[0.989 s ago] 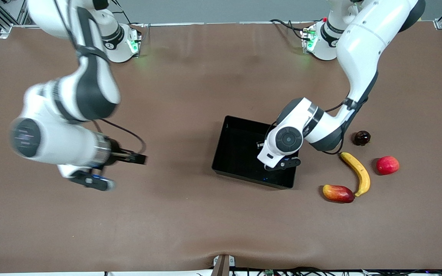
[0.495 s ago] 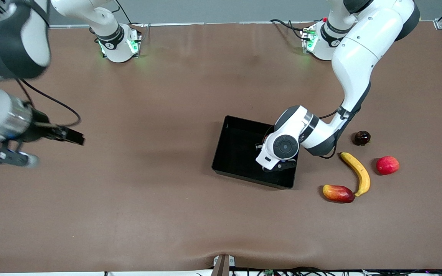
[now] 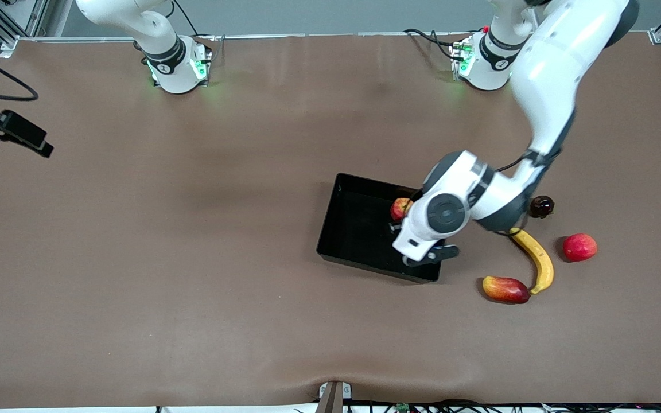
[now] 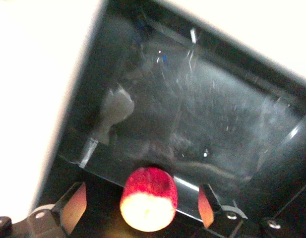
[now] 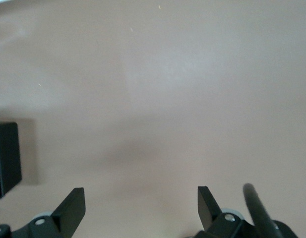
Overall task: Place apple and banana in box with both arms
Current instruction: 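Open the left gripper to drop the apple into the box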
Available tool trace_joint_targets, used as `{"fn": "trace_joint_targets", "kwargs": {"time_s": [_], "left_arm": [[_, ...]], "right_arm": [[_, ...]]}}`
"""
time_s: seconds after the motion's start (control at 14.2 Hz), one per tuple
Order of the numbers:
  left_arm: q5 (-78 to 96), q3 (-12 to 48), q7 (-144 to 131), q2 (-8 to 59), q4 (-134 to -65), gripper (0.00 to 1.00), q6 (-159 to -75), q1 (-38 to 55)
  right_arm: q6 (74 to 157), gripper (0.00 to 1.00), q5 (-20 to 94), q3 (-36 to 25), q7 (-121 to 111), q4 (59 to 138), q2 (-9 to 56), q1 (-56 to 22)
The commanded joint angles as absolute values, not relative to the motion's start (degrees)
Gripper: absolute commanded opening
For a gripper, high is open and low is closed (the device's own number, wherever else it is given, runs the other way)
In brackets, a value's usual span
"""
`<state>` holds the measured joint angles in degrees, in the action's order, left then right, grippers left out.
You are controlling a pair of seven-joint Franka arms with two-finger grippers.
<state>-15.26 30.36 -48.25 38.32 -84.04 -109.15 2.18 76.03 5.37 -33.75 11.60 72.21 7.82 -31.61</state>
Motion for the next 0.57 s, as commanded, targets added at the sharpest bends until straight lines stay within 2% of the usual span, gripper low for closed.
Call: {"fn": "trace_joint_targets", "kwargs": {"time_s": [0.0, 0.35, 0.49], "left_arm": [[-16.4, 30.5, -41.5, 32.5, -86.1, 1.0, -108.3, -3.5], [-20.5, 30.4, -25.8, 33.0, -87.7, 1.0, -108.4, -14.1], [-27.2, 30.4, -25.6, 33.7, -90.9, 1.0, -109.7, -17.2]], "right_arm": [[77.2, 1.0, 4.1, -33.2, 9.5, 78.5, 4.5, -30.4], [77.1, 1.0, 4.0, -33.3, 5.4, 80.5, 2.9, -27.8], [77.3, 1.0, 4.0, -33.2, 3.7, 80.8, 2.8, -26.4]]}}
